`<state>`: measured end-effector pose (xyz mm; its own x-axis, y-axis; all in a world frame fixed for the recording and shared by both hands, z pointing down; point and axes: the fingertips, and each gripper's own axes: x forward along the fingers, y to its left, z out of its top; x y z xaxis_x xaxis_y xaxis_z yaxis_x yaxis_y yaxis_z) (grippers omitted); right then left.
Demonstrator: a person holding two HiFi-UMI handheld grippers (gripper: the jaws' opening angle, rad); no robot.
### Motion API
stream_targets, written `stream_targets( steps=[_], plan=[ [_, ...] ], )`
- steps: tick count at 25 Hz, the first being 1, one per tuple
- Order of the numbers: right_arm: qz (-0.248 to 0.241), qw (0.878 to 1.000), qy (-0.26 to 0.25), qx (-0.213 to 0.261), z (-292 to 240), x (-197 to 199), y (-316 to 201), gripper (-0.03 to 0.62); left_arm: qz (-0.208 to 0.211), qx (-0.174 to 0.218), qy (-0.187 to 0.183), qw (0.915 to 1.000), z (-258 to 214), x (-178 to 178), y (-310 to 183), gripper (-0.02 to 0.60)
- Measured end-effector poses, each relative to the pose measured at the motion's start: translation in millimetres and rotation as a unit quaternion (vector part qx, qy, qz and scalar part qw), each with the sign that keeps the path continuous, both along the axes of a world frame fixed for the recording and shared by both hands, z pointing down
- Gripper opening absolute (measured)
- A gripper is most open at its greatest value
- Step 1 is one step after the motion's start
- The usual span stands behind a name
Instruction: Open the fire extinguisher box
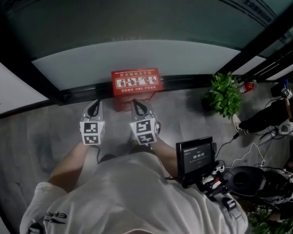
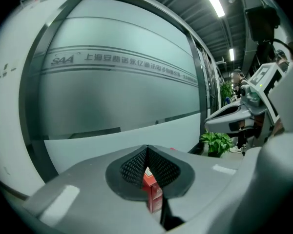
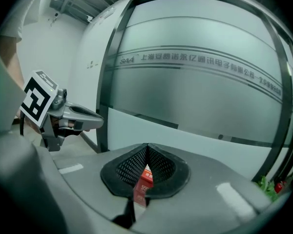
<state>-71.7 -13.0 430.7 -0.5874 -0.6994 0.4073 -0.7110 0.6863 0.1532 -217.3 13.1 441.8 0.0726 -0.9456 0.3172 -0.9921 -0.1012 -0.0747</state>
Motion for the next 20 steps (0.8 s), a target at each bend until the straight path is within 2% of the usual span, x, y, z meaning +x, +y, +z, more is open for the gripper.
stream_targets(
  steps=[5,11,16,20],
  plan=[
    [-0.021,1.0,0.001,-0.014,27.6,-13.2,-62.7,0.014,0.001,-0.028,-0.04,0.9988,25.8,-12.3,-56.3,0.002],
    [-0.054,0.996,0.015,-0.063,63.2,-16.9,-117.9,0.014,0.021,-0.077,-0.134,0.9878,66.1,-16.4,-104.8,0.002],
    [-0.069,0.994,0.038,-0.077,101.2,-35.2,-143.1,0.014,0.051,-0.098,-0.165,0.9801,112.2,-32.9,-131.2,0.002],
    [-0.062,0.992,0.05,-0.1,116.7,-31.0,-156.8,0.014,0.083,-0.119,-0.183,0.9725,133.0,-30.1,-149.2,0.002]
  ],
)
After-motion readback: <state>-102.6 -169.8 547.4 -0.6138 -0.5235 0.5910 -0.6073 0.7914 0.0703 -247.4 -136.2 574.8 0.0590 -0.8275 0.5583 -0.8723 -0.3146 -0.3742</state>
